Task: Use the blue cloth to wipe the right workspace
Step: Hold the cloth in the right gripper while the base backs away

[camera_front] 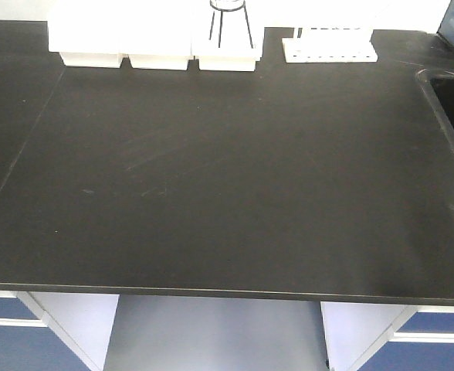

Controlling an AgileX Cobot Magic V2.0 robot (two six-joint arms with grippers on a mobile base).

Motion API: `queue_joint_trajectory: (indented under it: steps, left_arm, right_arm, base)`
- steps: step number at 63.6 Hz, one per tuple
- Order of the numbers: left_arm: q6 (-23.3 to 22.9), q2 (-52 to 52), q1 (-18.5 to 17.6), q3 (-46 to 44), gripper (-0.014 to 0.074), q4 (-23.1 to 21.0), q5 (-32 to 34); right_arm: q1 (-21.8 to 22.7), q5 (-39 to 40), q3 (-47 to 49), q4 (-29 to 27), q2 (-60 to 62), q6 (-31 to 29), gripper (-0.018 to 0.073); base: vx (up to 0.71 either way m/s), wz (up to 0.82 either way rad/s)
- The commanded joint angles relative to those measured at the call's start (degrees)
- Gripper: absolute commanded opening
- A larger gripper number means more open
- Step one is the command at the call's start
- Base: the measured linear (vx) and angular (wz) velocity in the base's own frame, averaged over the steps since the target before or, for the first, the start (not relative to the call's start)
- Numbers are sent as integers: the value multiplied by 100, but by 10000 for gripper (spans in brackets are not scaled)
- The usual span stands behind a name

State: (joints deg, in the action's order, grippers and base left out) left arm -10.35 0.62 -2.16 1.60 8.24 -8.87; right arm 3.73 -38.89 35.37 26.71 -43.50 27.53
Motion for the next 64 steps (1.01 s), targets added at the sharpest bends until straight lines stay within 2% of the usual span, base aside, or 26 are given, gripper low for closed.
queue_joint_trajectory:
  steps: [1, 64]
  left_arm:
    - [-49, 85, -26, 175, -6, 5, 477]
    - [-49, 85, -26, 175, -6, 5, 477]
  right_arm:
    - [8, 247, 173, 152, 40, -26, -4]
    - [8, 221, 173, 152, 40, -26, -4]
  base:
    - [0, 0]
    - [-4, -1]
